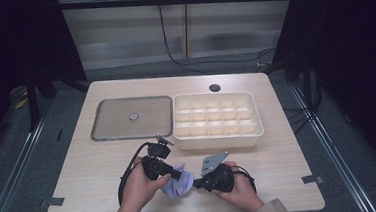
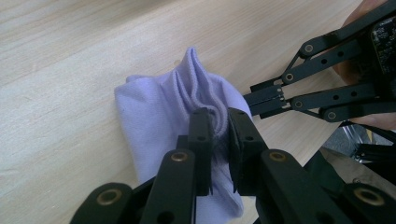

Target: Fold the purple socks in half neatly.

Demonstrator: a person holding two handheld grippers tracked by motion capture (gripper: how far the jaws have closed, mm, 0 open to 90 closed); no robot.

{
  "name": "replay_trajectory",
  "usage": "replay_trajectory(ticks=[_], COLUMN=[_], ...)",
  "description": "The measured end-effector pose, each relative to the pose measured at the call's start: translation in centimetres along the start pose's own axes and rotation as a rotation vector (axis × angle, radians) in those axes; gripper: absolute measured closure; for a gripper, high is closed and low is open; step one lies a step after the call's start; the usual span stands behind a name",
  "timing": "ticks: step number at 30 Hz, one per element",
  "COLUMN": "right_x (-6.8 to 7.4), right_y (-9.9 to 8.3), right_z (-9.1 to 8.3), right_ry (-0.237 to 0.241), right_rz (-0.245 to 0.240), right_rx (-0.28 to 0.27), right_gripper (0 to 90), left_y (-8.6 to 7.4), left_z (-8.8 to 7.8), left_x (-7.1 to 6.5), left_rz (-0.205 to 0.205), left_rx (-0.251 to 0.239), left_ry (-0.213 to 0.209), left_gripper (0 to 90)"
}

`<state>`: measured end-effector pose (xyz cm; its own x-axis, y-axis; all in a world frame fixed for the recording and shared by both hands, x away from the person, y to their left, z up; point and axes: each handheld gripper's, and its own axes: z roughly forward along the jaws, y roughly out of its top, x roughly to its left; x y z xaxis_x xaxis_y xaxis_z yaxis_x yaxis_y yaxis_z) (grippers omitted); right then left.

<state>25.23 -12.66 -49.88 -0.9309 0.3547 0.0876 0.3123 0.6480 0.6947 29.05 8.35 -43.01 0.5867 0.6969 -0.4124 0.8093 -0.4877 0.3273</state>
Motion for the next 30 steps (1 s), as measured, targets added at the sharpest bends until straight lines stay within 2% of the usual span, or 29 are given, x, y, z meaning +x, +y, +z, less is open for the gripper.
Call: replay_trajectory(ticks=[9, 13, 20, 25, 30], right_x=[-0.01, 0.0, 0.02, 0.05, 0.06], right_y=[0.0, 0.01, 0.04, 0.05, 0.06], right_z=[-0.01, 0.01, 0.04, 0.03, 0.05], right_ry=[0.001, -0.001, -0.001, -0.002, 0.001], right_rz=[0.001, 0.0, -0.003, -0.002, -0.001], right_rx=[0.002, -0.002, -0.004, -0.001, -0.001], right_gripper=[89.9, 89.9, 89.8, 89.7, 89.6], left_y=[-0.07, -0.07, -0.11, -0.23, -0.32], left_z=[0.56, 0.74, 0.59, 0.87, 0.9], left_x=[-0.25, -0.4, -0.48, -0.35, -0.34], left_rz=[0.014, 0.026, 0.029, 0.029, 0.026], left_rx=[0.004, 0.015, 0.008, 0.01, 0.009], left_ry=[0.009, 0.034, 0.063, 0.041, 0.039], left_gripper=[80.5, 80.4, 80.4, 79.7, 78.3])
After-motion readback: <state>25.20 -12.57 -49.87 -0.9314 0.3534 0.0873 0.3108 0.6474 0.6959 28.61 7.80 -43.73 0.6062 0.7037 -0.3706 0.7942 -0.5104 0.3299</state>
